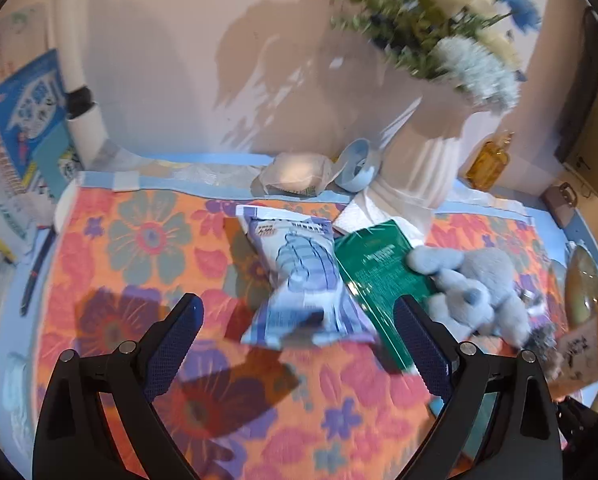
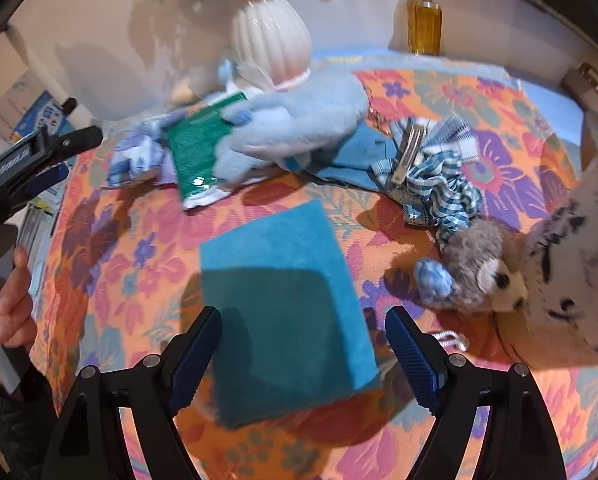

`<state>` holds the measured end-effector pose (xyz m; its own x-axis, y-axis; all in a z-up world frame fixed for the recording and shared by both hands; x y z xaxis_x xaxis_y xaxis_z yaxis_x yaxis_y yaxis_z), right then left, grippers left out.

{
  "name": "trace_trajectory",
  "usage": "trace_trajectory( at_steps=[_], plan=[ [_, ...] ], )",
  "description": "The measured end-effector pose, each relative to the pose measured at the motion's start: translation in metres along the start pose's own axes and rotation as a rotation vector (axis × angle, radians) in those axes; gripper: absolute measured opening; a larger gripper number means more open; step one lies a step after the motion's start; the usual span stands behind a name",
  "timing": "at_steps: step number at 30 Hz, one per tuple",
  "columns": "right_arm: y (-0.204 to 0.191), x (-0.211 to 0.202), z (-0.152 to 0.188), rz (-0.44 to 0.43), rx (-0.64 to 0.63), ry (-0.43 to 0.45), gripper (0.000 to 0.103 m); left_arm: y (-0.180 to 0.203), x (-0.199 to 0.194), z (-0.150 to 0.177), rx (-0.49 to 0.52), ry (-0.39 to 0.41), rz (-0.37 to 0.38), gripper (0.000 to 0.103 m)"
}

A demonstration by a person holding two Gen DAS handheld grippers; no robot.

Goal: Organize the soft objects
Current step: 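Grasp the blue-white wipes pack with the left tool while the right tool grasps the teal pouch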

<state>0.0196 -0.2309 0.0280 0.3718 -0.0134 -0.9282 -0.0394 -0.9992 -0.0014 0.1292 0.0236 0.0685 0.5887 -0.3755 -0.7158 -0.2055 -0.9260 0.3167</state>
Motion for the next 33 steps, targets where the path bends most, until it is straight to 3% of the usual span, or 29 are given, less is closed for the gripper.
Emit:
trace_trajectory(
  at_steps=[3, 6, 8, 11, 12, 15, 17, 21, 29, 33],
  plan=[
    [-0.001, 0.016, -0.003, -0.062, 0.005, -0.060, 0.084, -0.010, 0.022, -0.004, -0.016, -0.018, -0.019, 0.095],
    [-0.008, 0.019, -0.008, -0.084, -0.012, -0.053, 0.089, -0.024, 0.042, -0.006, -0.063, -0.042, 0.001, 0.093],
    [-0.015, 0.020, -0.010, -0.110, -0.028, -0.059, 0.090, -0.028, 0.048, -0.006, -0.070, -0.048, 0.027, 0.080],
    [-0.032, 0.018, -0.009, -0.076, -0.086, -0.042, 0.089, -0.027, 0.050, -0.004, -0.080, -0.045, 0.077, 0.065],
    [-0.034, 0.017, -0.008, -0.068, -0.089, -0.032, 0.085, -0.025, 0.049, -0.004, -0.071, -0.039, 0.083, 0.053],
    [-0.039, 0.014, -0.007, -0.045, -0.104, 0.003, 0.052, -0.020, 0.047, -0.006, -0.038, -0.023, 0.061, 0.042],
    [-0.039, 0.012, -0.007, -0.051, -0.095, 0.018, 0.037, -0.020, 0.041, -0.006, -0.030, 0.000, 0.056, 0.039],
    [-0.031, 0.002, -0.005, -0.055, -0.063, 0.061, 0.021, -0.017, 0.015, -0.005, -0.021, 0.050, 0.073, 0.037],
    [-0.039, -0.050, 0.003, -0.139, -0.056, 0.140, 0.017, 0.002, -0.057, 0.025, 0.000, 0.121, 0.089, 0.037],
    [-0.061, -0.060, 0.037, -0.165, -0.121, 0.120, 0.017, 0.011, -0.083, 0.062, -0.003, 0.130, 0.108, 0.037]
  ],
)
Point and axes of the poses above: each gripper's, at about its wrist camera, not at the fingertips, and x roughly the way its jaws point, y to its right, z to its underside, the point moved 3 cm from there along x, roughly the way its jaws point, and after that the axes turned 14 degrees about z, right-handed, at the moved point
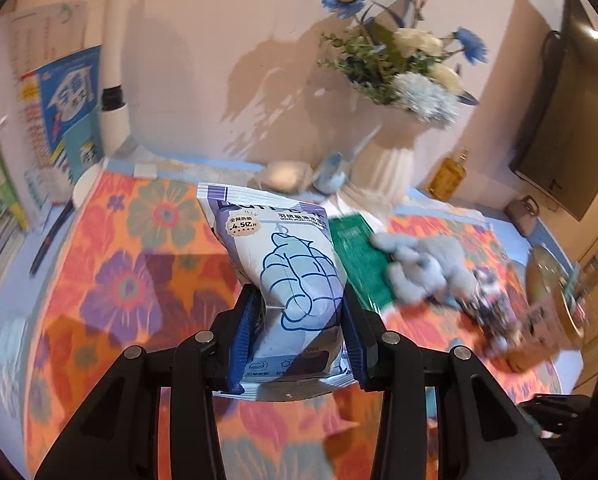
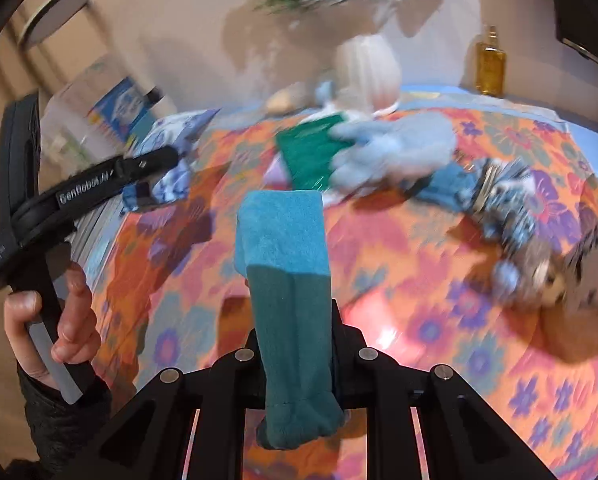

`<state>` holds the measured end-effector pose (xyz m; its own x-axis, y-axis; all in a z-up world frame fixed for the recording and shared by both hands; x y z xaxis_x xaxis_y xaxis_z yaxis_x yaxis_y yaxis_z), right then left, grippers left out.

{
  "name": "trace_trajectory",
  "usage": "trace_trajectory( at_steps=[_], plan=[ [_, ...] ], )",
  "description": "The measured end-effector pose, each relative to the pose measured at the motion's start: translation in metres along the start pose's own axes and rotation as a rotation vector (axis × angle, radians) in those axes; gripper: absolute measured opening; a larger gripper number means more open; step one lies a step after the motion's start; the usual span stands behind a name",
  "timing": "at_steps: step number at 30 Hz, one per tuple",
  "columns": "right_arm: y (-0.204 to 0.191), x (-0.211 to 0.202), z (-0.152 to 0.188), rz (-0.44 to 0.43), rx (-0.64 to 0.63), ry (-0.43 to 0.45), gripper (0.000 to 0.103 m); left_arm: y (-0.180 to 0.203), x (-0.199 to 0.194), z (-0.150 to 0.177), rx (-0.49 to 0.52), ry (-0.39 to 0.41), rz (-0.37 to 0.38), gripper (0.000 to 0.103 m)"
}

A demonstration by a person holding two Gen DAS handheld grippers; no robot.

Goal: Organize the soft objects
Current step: 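Grasp the blue-white wipes pack with the left tool while the right tool grasps the teal pouch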

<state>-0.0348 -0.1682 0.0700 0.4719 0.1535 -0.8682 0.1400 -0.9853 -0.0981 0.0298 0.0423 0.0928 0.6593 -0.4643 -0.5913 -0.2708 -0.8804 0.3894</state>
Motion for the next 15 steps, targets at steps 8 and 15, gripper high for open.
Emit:
trace_trajectory(
  at_steps=[8, 15],
  plan=[
    [-0.005, 0.013, 0.054, -0.015, 0.024, -0.083, 0.017, 0.022, -0.021, 0.043, 0.011, -0.020, 0.002, 0.037],
    [0.030, -0.022, 0.060, 0.051, 0.092, -0.003, 0.017, 0.059, -0.030, 0.053, 0.019, -0.006, 0.026, 0.037]
  ],
)
Point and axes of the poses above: each gripper's, at about its wrist camera, not at the fingertips, and x roughly the way its jaws point, y to its right, z to its underside, the point moved 3 cm from there along x, roughly the way its jaws point, and after that the axes turned 14 degrees about z, right-handed, at the moved point
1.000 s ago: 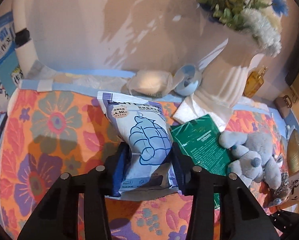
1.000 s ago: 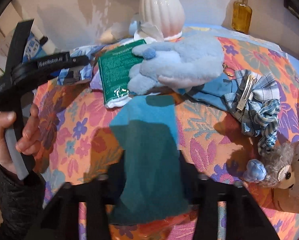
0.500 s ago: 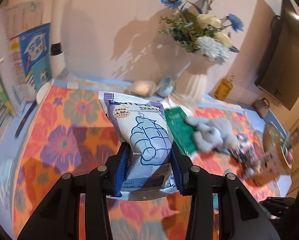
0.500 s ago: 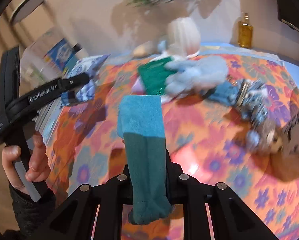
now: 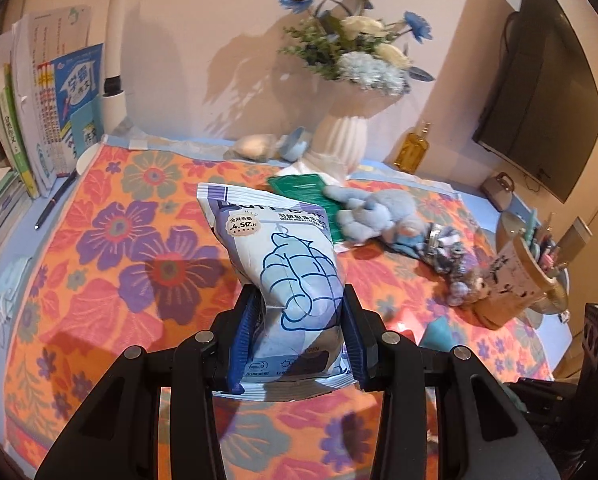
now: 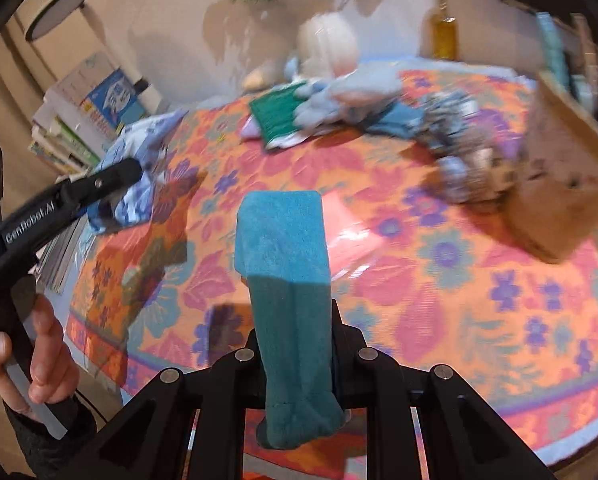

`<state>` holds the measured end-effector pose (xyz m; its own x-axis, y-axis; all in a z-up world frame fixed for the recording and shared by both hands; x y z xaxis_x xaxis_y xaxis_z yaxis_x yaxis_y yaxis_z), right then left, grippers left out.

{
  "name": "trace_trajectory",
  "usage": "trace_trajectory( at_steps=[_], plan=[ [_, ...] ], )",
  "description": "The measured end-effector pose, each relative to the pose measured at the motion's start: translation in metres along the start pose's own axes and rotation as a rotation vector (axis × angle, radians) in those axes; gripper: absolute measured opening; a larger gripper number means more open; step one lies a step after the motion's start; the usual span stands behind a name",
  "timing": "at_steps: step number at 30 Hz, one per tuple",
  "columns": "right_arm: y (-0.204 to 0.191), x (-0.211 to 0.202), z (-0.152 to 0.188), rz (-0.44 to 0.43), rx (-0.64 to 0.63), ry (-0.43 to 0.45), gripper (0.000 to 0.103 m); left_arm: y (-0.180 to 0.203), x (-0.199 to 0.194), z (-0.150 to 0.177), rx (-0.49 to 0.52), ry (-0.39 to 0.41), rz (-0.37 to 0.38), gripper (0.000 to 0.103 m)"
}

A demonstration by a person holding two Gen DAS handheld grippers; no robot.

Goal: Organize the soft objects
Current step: 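Grasp the blue-white wipes pack with the left tool while the right tool grasps the teal pouch, then carry both items over the glass bowl and open both tools to drop them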

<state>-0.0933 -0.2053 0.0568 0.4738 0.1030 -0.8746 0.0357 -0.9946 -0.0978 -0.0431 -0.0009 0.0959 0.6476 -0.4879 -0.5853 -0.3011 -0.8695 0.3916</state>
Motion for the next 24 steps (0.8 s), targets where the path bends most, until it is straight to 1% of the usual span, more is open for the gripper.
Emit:
trace_trajectory(
  at_steps=[6, 10, 16, 21, 23, 24],
  plan=[
    [0.052, -0.024, 0.009, 0.030, 0.070, 0.029, 0.017, 0.041, 0.001, 0.004, 0.034, 0.015, 0.033, 0.037],
    [0.086, -0.033, 0.015, -0.021, 0.146, 0.017, 0.017, 0.073, 0.009, 0.010, 0.056, -0.001, 0.070, 0.037],
    [0.141, -0.051, 0.021, 0.038, 0.245, 0.034, 0.017, 0.132, 0.024, 0.024, 0.148, -0.045, 0.129, 0.037],
    [0.178, -0.060, 0.028, 0.082, 0.309, 0.040, 0.017, 0.178, 0.039, 0.039, 0.233, -0.097, 0.191, 0.037],
    [0.191, -0.062, 0.032, 0.066, 0.332, 0.038, 0.017, 0.193, 0.045, 0.046, 0.279, -0.127, 0.224, 0.037],
    [0.198, -0.063, 0.035, 0.040, 0.345, 0.036, 0.017, 0.203, 0.048, 0.052, 0.308, -0.143, 0.243, 0.037]
  ],
)
Point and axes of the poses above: each gripper's, at about its wrist camera, not at the fingertips, and x roughly the way its jaws point, y to its right, z to its underside, the point moved 3 cm from there along x, roughly the way its jaws point, and after that the axes turned 14 degrees about z, right-handed, at the moved point
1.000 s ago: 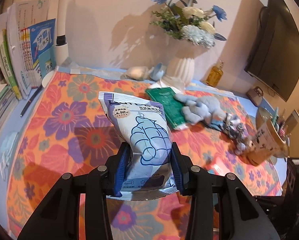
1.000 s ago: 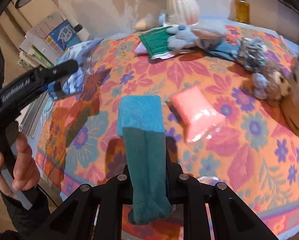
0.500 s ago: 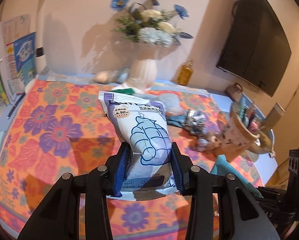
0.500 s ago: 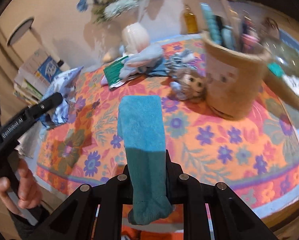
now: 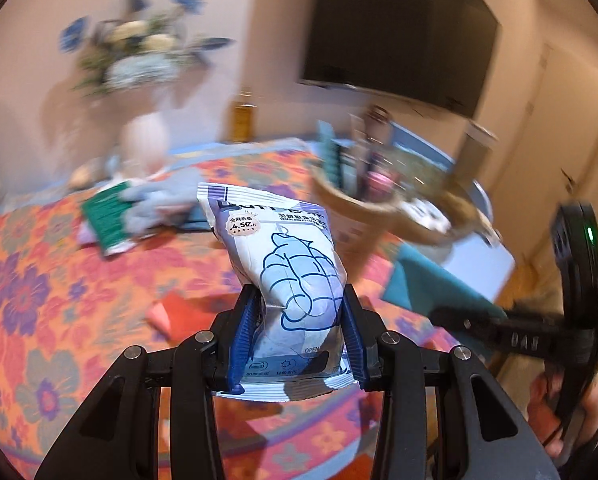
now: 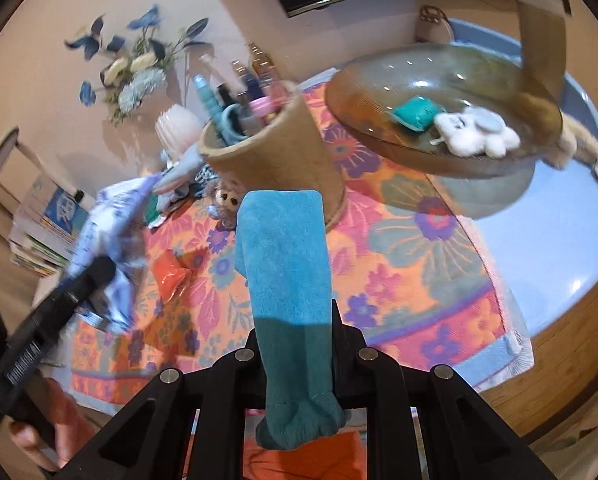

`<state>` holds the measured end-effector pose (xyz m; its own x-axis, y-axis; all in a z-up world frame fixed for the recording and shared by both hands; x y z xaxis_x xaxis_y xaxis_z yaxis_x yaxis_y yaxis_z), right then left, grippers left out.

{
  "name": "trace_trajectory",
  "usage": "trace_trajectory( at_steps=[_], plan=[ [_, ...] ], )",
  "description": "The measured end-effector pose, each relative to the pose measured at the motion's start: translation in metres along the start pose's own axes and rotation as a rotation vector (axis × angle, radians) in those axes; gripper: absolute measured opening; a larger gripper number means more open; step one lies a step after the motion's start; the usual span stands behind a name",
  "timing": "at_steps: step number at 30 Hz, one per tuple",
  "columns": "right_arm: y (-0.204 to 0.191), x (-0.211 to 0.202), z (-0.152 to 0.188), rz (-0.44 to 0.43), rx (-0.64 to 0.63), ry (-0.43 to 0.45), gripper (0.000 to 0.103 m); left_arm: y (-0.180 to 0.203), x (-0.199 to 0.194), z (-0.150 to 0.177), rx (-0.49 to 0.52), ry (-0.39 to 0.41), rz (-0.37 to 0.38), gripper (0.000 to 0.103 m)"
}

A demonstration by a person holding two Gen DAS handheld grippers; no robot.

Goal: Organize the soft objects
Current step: 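Carry both items over the glass bowl and open both tools to drop them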

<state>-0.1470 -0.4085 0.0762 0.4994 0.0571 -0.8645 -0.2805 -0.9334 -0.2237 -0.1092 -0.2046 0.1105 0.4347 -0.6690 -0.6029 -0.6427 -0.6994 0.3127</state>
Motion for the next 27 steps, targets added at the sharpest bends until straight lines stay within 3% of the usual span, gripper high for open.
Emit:
trace_trajectory(
  at_steps=[7, 10, 14, 21, 25, 27],
  plan=[
    [0.046, -0.014, 0.002, 0.026, 0.026, 0.027, 0.017, 0.055, 0.021, 0.004, 0.126, -0.045, 0.123, 0.037],
    [0.072, -0.031, -0.001, 0.003, 0.089, 0.055, 0.017, 0.078, 0.037, -0.004, 0.155, -0.059, 0.169, 0.037],
    [0.098, -0.051, -0.011, 0.044, 0.145, 0.111, 0.017, 0.107, 0.058, -0.024, 0.167, -0.064, 0.247, 0.037],
    [0.126, -0.069, -0.055, 0.119, 0.245, 0.211, 0.017, 0.135, 0.098, -0.074, 0.143, -0.026, 0.250, 0.037],
    [0.133, -0.068, -0.094, 0.180, 0.316, 0.274, 0.017, 0.138, 0.121, -0.100, 0.130, -0.009, 0.214, 0.038],
    [0.136, -0.062, -0.111, 0.203, 0.345, 0.287, 0.017, 0.138, 0.139, -0.113, 0.150, -0.042, 0.171, 0.038]
  ],
)
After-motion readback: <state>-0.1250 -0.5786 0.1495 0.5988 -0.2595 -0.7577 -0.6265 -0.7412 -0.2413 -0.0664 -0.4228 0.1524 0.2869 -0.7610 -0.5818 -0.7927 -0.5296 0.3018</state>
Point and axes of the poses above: each gripper's, at about its wrist camera, not at the fingertips, and x roughly the way its jaws point, y to its right, z to its underside, the point moved 3 cm from there along x, roughly the way its jaws point, and after that the axes turned 14 degrees about z, right-handed, at the moved point
